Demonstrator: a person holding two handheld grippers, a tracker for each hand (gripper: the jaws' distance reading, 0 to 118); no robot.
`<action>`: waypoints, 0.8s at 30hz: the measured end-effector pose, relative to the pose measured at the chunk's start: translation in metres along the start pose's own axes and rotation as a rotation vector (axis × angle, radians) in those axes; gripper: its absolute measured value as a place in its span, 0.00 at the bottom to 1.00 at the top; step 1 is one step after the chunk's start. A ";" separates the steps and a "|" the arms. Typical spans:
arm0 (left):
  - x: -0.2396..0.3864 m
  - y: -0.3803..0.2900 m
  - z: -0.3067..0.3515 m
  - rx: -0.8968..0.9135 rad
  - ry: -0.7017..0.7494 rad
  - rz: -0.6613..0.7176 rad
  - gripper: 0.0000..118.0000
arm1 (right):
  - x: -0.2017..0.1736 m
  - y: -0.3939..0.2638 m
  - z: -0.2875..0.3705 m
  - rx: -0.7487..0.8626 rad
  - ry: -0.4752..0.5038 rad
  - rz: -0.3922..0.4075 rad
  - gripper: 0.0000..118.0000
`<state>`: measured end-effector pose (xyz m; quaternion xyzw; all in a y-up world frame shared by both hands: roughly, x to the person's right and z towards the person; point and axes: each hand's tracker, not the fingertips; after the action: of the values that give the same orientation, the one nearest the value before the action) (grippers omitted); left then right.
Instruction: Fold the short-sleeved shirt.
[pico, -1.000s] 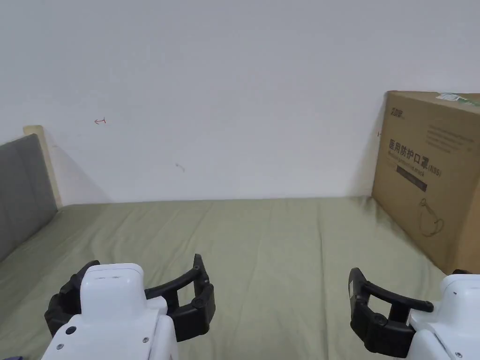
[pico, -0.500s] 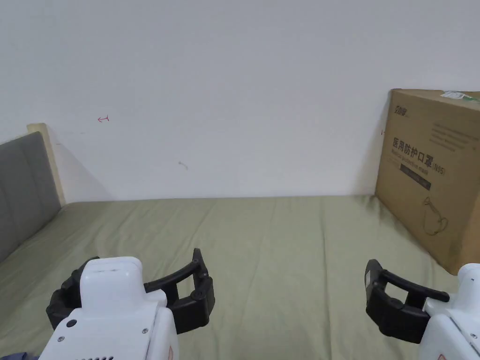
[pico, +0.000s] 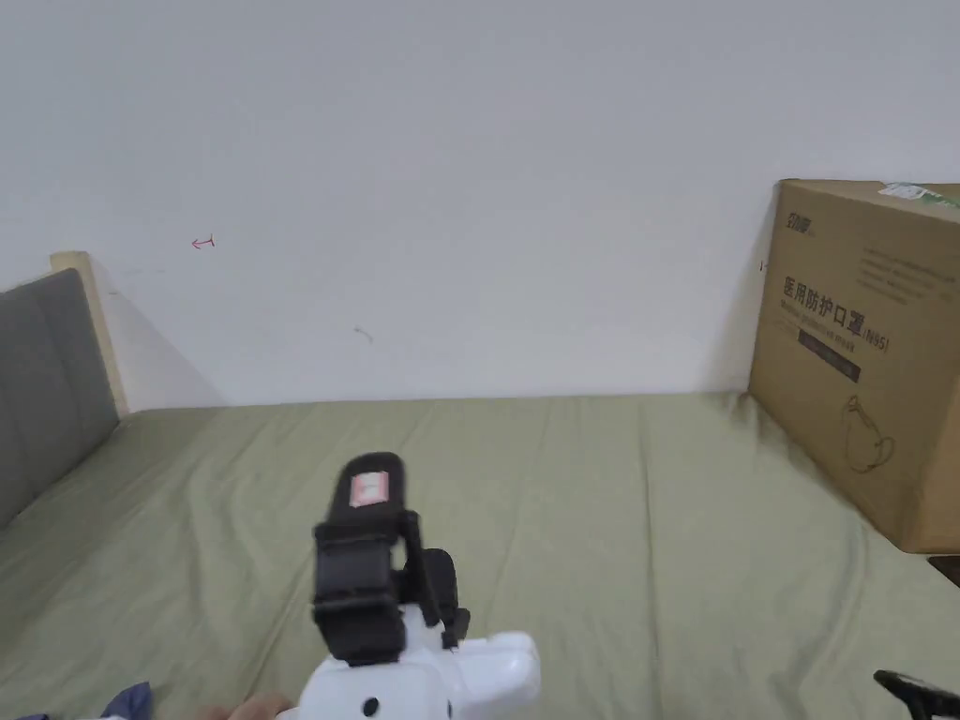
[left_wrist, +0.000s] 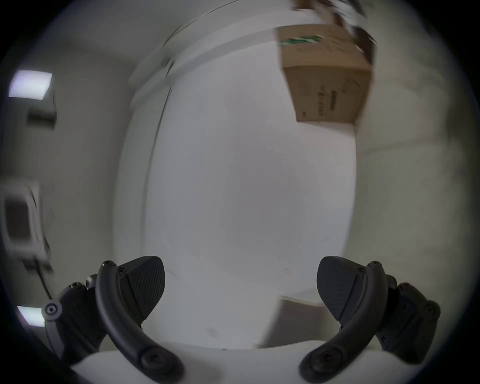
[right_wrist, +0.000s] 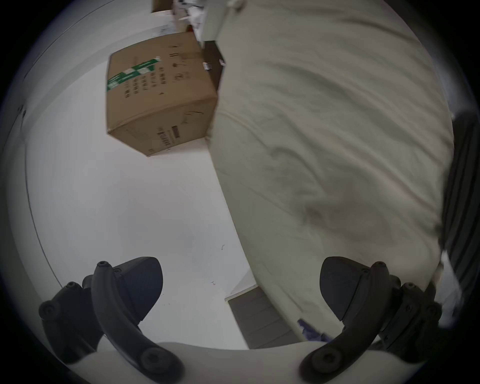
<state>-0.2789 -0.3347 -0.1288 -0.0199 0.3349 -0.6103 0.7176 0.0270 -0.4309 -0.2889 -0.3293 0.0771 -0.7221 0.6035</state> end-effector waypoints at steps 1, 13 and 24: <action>-0.011 0.002 -0.005 -0.063 -0.022 0.128 0.98 | -0.014 0.000 0.002 0.016 0.041 0.072 1.00; -0.084 -0.068 -0.024 -0.305 -0.035 1.375 0.98 | -0.122 -0.135 0.043 0.547 0.136 1.749 1.00; -0.067 -0.068 -0.017 -0.306 -0.129 1.304 0.98 | -0.096 -0.147 0.040 0.440 0.179 1.822 1.00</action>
<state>-0.3485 -0.2860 -0.0813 0.0484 0.3177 0.0048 0.9469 -0.0653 -0.2930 -0.2201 0.0358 0.2130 0.0075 0.9764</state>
